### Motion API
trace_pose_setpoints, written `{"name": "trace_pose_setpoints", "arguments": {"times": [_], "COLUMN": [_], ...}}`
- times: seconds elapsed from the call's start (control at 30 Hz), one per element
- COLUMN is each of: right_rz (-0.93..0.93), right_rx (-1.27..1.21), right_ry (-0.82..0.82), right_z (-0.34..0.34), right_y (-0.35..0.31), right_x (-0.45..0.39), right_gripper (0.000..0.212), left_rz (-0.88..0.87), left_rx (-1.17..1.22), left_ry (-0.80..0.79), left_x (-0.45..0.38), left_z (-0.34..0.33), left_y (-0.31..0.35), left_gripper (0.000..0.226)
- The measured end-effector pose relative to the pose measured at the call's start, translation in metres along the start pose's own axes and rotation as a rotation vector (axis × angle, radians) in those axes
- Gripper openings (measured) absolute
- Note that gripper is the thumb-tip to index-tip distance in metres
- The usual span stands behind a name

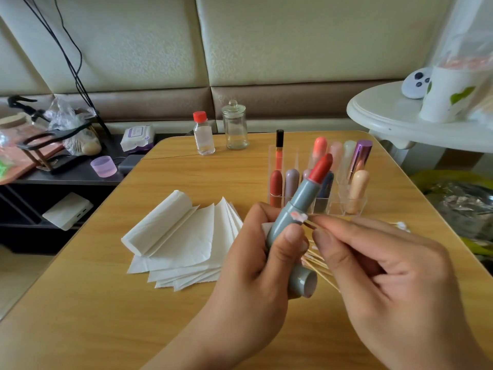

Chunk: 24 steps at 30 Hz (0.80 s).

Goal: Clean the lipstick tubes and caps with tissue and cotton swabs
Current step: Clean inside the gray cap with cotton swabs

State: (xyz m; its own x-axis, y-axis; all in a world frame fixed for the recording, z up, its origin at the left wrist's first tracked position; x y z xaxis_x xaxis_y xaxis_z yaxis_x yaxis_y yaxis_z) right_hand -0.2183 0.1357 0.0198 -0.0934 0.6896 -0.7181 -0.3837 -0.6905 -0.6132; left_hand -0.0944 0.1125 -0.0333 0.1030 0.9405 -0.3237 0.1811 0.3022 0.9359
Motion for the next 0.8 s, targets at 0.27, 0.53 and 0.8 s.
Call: {"name": "trace_pose_setpoints", "arguments": {"times": [0.27, 0.53, 0.8], "right_rz": [-0.009, 0.044, 0.046], "right_rx": [0.020, 0.042, 0.051], "right_ry": [0.017, 0.059, 0.035], "right_z": [0.006, 0.016, 0.012], "right_y": [0.003, -0.003, 0.001], "right_x": [0.000, 0.001, 0.002], "right_gripper": [0.020, 0.015, 0.016], "left_rz": [0.172, 0.349, 0.398], "left_rx": [0.197, 0.649, 0.771], "left_ry": [-0.070, -0.308, -0.413], "left_x": [0.000, 0.010, 0.014], "left_z": [-0.010, -0.036, -0.044], "left_y": [-0.013, -0.014, -0.012], "left_gripper": [0.045, 0.051, 0.049]}}
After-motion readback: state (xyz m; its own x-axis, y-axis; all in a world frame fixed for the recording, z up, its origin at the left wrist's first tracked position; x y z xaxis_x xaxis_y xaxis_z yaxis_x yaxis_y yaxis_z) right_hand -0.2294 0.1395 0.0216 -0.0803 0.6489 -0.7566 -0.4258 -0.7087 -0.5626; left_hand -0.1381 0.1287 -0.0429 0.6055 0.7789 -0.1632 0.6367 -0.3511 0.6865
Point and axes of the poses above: each hand's wrist, its own x-axis away from the middle knuckle, its own z-axis out of the back of the hand, y = z × x, the point moved 10 cm from there along -x, towards the middle knuckle, and after that the axes turned 3 degrees about -z, right-handed, at the moved point
